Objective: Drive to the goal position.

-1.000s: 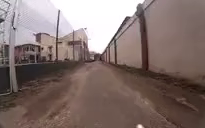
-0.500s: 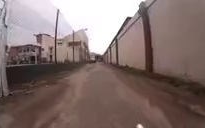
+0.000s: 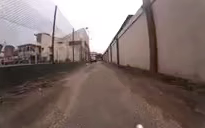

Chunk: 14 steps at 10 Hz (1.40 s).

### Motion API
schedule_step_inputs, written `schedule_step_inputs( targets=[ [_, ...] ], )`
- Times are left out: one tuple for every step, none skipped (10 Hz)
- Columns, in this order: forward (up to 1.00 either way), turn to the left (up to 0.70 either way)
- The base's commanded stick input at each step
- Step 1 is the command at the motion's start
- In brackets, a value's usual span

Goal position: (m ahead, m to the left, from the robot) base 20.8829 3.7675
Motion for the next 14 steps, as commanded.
schedule_step_inputs(
  targets=[
    [0.70, 0.00],
    [0.70, 0.00],
    [0.70, 0.00],
    [0.70, 0.00],
    [0.70, 0.00],
    [0.70, 0.00],
    [0.70, 0.00],
    [0.70, 0.00],
    [0.70, 0.00],
    [0.70, 0.00],
    [0.70, 0.00],
    [0.70, 0.00],
    [0.70, 0.00],
    [0.70, 0.00]
  ],
)
